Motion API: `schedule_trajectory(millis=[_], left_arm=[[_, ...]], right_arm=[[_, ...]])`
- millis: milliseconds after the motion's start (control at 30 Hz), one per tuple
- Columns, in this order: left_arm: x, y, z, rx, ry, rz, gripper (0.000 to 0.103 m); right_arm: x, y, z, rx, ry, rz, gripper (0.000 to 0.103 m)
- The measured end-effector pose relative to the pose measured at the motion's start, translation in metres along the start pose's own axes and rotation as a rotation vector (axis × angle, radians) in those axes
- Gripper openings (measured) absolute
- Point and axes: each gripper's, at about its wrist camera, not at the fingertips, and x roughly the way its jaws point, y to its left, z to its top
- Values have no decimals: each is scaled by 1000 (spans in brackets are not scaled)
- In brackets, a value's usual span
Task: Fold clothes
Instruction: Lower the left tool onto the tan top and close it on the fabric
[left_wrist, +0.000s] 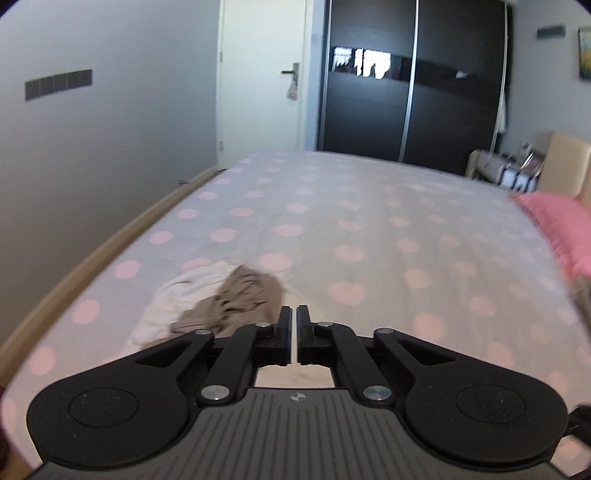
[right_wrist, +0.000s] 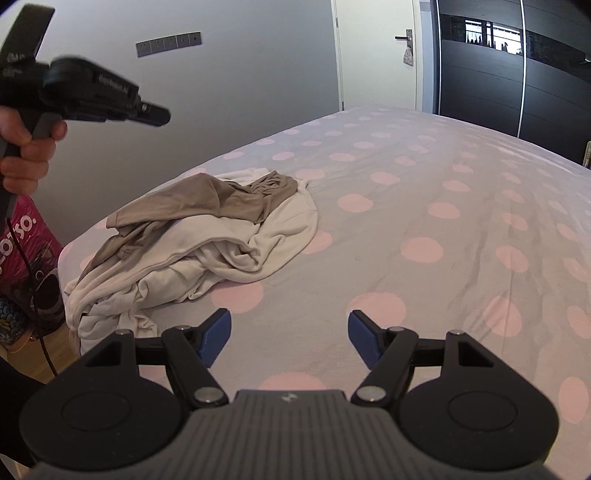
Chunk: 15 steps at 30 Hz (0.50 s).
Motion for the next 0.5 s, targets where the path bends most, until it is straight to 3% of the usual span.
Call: schedule_trajectory(millis=[100, 300, 500], left_arm=[[13, 18, -12, -3, 36, 55, 20], [45, 59, -38, -20, 158, 197, 21], [83, 54, -69, 150, 267, 265, 26]], right_arm=[[0, -1, -1, 4, 1, 2, 73], [2, 2, -2, -3, 6, 18, 73], [8, 1, -5, 3, 25, 15, 73]])
